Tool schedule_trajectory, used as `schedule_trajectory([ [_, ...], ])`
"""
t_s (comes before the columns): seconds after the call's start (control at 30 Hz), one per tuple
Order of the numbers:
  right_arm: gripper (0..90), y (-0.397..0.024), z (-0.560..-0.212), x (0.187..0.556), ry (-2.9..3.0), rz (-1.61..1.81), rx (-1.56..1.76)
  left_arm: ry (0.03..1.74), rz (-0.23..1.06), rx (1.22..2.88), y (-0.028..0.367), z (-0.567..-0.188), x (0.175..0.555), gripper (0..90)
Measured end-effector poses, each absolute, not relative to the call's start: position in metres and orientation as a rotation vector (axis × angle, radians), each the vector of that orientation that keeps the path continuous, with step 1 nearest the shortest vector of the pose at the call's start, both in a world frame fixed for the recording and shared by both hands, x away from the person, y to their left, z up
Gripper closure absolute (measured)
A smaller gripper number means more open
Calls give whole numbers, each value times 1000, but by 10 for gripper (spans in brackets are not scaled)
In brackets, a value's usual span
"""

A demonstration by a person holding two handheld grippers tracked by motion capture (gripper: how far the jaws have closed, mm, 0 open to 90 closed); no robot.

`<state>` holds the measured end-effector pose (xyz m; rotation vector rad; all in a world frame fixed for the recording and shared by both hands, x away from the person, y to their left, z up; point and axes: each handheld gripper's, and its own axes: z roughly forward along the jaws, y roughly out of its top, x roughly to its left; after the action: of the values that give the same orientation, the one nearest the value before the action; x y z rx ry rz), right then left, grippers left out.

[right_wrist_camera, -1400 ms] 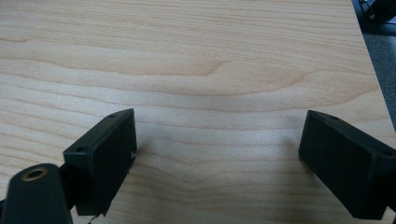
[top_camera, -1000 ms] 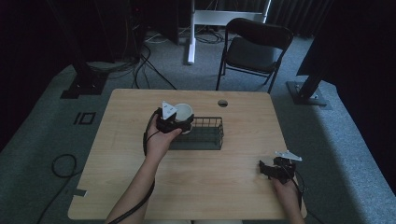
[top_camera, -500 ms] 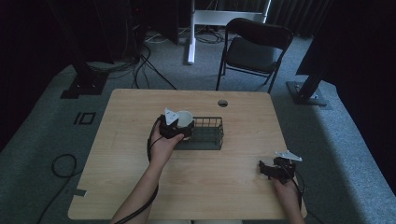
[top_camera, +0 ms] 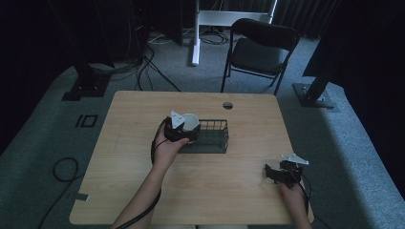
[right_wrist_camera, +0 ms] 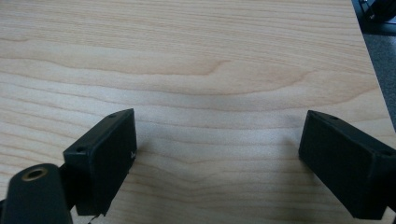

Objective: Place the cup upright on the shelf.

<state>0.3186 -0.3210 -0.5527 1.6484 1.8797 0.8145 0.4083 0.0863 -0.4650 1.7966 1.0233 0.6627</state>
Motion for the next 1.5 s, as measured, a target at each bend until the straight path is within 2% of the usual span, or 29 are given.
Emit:
schedule_trajectory([
  [0.23, 108, -321, -553, 319, 1880, 814, 1647, 977, 636, 1811, 83, -459, 405, 138],
  [0.43, 108, -321, -553, 319, 1880, 814, 1647, 965, 664, 1805, 89, -453, 401, 106],
  [1.07, 108, -321, -553, 319, 1880, 814, 1646, 930, 696, 1739, 114, -437, 375, 102],
  [1.5, 108, -321, -553, 319, 1879, 815, 1649, 937, 704, 1707, 142, -442, 351, 111],
])
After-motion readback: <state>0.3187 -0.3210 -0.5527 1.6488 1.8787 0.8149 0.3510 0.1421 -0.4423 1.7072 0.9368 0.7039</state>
